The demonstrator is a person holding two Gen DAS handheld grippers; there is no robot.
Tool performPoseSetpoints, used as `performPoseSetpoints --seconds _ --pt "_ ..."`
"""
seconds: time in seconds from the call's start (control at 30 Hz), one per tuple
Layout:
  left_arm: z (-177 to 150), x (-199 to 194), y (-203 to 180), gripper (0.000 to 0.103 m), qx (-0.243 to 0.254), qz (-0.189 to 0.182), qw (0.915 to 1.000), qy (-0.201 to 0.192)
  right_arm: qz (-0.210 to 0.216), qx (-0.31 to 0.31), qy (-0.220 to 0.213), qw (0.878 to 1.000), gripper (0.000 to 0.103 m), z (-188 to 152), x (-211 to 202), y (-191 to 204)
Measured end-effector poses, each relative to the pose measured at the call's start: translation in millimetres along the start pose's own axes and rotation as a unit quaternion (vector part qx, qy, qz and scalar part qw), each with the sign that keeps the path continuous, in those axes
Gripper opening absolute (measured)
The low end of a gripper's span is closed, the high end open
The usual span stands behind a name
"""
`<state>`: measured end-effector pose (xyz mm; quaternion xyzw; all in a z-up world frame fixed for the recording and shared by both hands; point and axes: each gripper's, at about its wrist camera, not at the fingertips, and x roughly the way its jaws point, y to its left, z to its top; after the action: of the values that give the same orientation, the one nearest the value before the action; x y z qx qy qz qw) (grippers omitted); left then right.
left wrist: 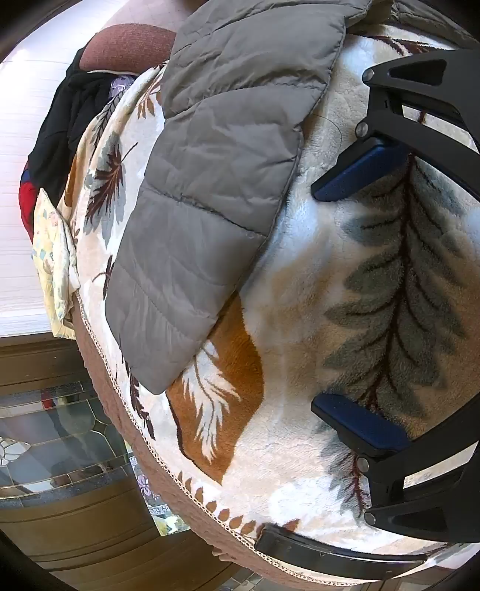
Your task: Fold large clothes
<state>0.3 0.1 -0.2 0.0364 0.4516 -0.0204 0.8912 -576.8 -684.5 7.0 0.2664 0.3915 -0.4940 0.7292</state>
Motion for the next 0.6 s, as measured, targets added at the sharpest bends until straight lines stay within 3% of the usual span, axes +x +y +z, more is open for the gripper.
performPoseSetpoints --seconds 0.37,0.47,0.6 --pt "-1.6 -1.8 0.6 0.103 0.004 0.004 1.0 0.0 -0.007 0.005 0.022 1.0 0.103 4.0 2.4 2.2" --pt "-12.8 -18.3 8.0 0.103 0.003 -0.008 0.9999 0.007 0.024 0.003 0.063 0.998 0.103 3.1 -1.9 -4.8" --pt "-37.6 -42.0 15.1 0.103 0.028 -0.02 0.9992 0.021 0.066 0.012 0.049 0.997 0.101 -22.9 -28.9 -17.2"
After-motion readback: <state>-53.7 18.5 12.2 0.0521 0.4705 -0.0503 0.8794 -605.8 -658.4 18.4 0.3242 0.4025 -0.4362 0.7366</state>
